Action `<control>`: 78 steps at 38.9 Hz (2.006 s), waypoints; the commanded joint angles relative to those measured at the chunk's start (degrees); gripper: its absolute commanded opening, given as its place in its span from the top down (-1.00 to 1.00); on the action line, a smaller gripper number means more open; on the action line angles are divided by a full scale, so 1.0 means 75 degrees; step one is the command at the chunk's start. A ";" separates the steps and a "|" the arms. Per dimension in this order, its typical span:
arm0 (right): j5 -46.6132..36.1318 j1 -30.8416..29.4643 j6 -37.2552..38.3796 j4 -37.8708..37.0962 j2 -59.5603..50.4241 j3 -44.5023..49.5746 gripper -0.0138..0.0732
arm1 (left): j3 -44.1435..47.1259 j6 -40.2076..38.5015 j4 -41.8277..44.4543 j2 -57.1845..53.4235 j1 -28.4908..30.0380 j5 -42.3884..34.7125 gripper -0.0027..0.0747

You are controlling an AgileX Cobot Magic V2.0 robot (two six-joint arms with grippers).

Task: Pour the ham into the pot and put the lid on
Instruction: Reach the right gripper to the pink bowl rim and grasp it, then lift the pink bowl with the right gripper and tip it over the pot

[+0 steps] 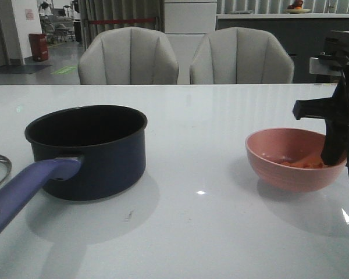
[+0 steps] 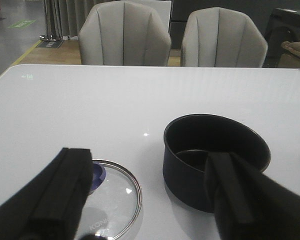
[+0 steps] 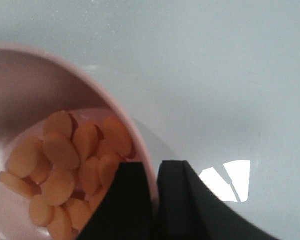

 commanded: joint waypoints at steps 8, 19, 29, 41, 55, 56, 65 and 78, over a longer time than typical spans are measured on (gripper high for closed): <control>0.0397 -0.0021 -0.0024 -0.0274 -0.0287 -0.0357 0.36 | -0.0188 -0.0034 -0.0010 0.0108 -0.0063 -0.0516 -0.39; 0.0730 0.0900 -0.0079 -0.0673 -0.1023 -0.1249 0.36 | -0.0188 -0.0034 -0.0010 0.0108 -0.0063 -0.0516 -0.39; 0.0795 0.2639 0.0088 -0.0911 -0.1229 -0.2882 0.36 | -0.0188 -0.0034 -0.0010 0.0108 -0.0063 -0.0516 -0.39; -0.0267 0.3802 0.0088 -0.1139 -0.0195 -0.4289 0.36 | -0.0188 -0.0034 -0.0010 0.0108 -0.0063 -0.0516 -0.39; -0.3664 0.4167 0.0088 -0.2103 0.0412 -0.3906 0.37 | -0.0188 -0.0034 -0.0010 0.0108 -0.0063 -0.0516 -0.39; -0.4023 0.4176 0.0088 -0.2192 0.0421 -0.3785 0.37 | -0.0188 -0.0034 -0.0010 0.0108 -0.0063 -0.0516 -0.39; -0.8029 0.4184 -0.0463 -0.2518 0.0456 -0.2013 0.37 | -0.0188 -0.0034 -0.0010 0.0108 -0.0063 -0.0516 -0.39; -1.2663 0.4184 -0.3090 -0.2246 0.1537 -0.1098 0.37 | -0.0188 -0.0034 -0.0010 0.0108 -0.0063 -0.0651 -0.39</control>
